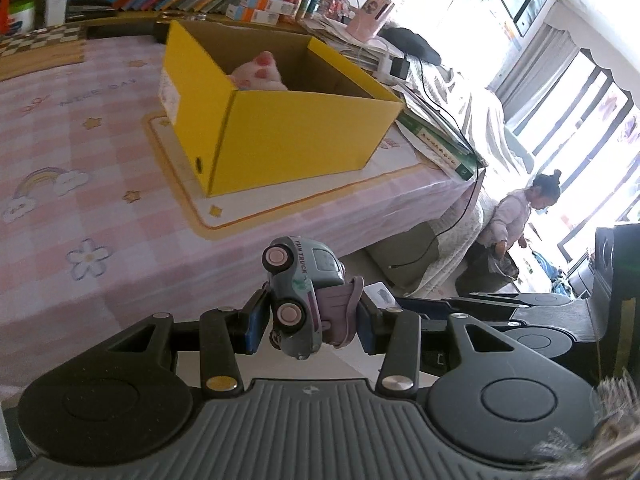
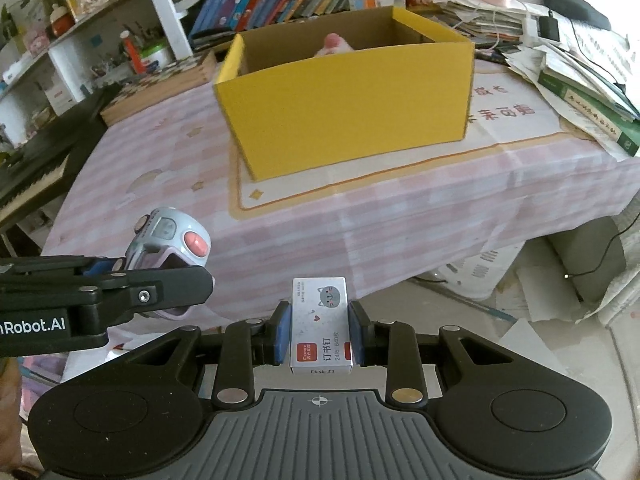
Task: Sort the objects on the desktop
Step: 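Carry the toy car with the left tool while the right tool carries the card box to the yellow box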
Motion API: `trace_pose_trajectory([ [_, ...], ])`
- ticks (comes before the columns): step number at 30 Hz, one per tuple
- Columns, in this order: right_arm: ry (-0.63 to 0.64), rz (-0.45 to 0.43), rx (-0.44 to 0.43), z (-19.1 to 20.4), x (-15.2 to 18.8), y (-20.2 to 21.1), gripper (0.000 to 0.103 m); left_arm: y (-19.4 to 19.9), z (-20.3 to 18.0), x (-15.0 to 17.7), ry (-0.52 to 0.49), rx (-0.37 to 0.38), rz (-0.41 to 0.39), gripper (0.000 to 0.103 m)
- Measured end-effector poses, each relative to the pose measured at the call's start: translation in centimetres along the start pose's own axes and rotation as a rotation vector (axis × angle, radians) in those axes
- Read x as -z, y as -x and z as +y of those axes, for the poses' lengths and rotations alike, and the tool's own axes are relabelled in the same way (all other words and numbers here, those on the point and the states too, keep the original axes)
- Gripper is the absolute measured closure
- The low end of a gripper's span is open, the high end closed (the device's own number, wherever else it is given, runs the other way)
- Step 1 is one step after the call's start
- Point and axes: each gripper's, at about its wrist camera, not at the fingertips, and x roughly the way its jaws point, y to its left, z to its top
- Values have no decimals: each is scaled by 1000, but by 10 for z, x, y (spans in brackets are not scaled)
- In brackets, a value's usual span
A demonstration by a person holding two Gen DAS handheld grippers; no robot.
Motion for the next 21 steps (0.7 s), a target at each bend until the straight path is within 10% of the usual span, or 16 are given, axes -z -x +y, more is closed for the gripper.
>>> trace_pose_trajectory([
  [21, 37, -4, -23, -85, -54, -17, 73, -65, -54, -46, 1, -13, -24, 61],
])
